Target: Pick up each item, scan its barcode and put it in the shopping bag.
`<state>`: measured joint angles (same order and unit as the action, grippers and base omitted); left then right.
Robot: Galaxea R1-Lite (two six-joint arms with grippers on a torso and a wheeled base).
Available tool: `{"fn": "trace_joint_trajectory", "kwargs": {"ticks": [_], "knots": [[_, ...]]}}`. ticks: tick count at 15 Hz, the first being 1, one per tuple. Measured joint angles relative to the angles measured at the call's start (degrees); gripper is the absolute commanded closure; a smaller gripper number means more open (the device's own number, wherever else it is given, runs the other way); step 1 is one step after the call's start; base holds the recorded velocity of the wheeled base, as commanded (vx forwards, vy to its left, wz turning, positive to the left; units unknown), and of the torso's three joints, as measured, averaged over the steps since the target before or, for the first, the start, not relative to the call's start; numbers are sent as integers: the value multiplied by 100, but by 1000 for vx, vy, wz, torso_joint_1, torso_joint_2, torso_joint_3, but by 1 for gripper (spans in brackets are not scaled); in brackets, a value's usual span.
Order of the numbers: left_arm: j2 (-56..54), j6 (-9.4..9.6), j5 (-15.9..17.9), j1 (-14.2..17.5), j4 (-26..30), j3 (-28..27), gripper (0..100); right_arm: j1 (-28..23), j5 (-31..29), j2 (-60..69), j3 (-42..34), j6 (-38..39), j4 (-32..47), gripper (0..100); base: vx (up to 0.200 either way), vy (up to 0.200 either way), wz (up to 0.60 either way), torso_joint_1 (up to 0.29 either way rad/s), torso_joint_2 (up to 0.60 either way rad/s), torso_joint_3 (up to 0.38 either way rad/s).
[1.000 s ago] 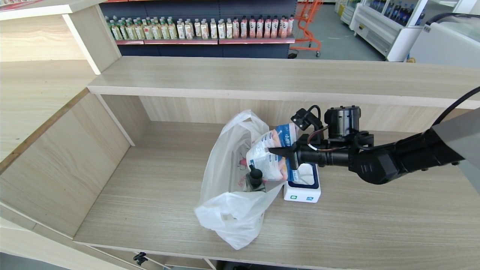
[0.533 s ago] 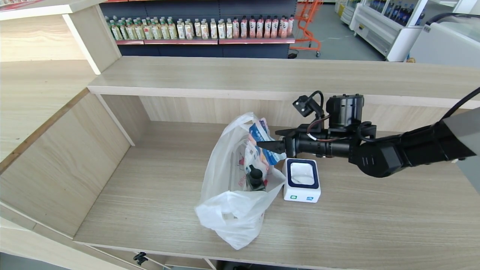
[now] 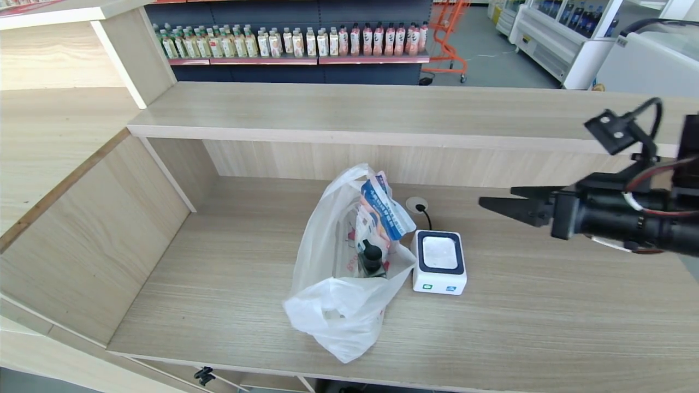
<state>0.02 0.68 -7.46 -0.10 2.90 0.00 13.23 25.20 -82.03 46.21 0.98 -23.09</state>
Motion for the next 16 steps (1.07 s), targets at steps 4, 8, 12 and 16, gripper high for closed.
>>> {"fn": "trace_joint_trajectory", "kwargs": {"ticks": [4, 8, 12, 16], "knots": [[0, 2, 0, 0, 0, 0, 0, -625, -1530, 2970, -2343, -57, 638, 0, 0, 0, 0, 0, 0, 0], [0, 2, 0, 2, 0, 0, 0, -981, -2247, 5899, -3939, -193, 1587, 0, 0, 0, 0, 0, 0, 0], [0, 2, 0, 0, -1, 0, 0, -1265, -2610, 7669, -4548, -212, 2325, 0, 0, 0, 0, 0, 0, 0], [0, 2, 2, 0, -1, 0, 0, -1320, -2620, 8132, -4617, -177, 2309, 0, 0, 0, 0, 0, 0, 0]]}}
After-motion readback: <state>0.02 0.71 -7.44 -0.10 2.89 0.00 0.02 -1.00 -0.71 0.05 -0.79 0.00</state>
